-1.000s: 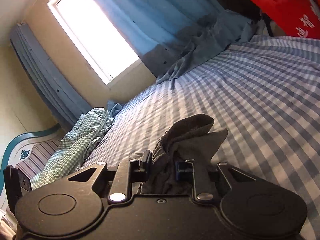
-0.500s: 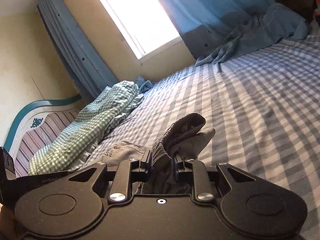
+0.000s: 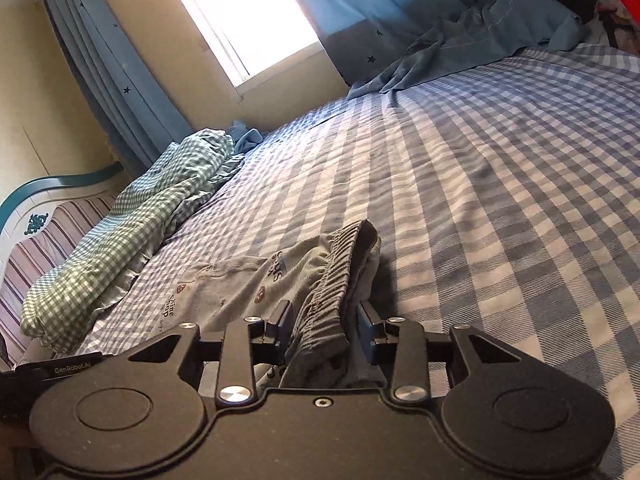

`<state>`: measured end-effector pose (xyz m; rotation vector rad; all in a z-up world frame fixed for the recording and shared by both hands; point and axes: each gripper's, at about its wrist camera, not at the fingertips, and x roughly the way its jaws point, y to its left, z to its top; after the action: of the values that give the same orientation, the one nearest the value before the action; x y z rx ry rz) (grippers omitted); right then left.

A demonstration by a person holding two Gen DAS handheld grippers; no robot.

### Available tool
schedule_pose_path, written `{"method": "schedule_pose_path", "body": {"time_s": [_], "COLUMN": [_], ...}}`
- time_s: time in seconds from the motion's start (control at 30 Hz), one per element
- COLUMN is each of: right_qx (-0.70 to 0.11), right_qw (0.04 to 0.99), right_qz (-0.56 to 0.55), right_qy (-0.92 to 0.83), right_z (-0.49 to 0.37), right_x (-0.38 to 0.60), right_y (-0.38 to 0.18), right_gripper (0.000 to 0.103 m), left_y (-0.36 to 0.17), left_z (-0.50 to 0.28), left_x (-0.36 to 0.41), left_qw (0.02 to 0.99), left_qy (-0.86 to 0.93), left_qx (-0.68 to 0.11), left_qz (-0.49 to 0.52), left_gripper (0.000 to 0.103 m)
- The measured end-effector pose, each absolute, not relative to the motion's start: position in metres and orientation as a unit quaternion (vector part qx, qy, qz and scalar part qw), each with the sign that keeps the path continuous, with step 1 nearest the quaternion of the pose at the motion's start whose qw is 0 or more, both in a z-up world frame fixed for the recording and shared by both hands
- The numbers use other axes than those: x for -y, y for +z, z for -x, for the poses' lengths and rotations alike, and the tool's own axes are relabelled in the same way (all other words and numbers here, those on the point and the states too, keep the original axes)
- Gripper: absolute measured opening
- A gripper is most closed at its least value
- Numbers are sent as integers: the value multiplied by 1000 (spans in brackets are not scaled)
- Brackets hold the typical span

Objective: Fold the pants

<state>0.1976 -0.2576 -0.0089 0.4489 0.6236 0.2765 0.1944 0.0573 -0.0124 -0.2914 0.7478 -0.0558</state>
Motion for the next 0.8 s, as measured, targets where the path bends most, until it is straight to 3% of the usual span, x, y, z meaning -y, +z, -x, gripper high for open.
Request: {"method": "schedule_pose_path", "body": {"time_s": [0.03,0.13,0.17,0.23,0.33,0.8], "right_qx": [-302,-293,-289,-276,-251,-171], "right_qw": [919,924,928,936,949,979], "right_qz": [-218,-210,-202,-184,-150,-31], "right_qy": [130,123,122,119,118,105], "right_z": [-195,-184,-179,-168,-146,-17], "right_x": [259,262,262,259,253,197], "right_y": [-9,-4,-2,5,16,19], "right_gripper": [49,64,67,85,99,102], "left_y": [-11,-3,0,8,17,19], "left_z": [-191,-179,-174,-162,-143,-31], "left_x": [-56,-51,-49,-45,-40,-26], "left_qw": [921,927,929,935,944,973], "left_qy": [-27,-24,-23,-21,-22,-28], "left_qx": [-362,-353,-350,-338,-317,-226], "left_qz": [139,122,115,105,93,26], "left_gripper": [66,82,86,95,102,103]}}
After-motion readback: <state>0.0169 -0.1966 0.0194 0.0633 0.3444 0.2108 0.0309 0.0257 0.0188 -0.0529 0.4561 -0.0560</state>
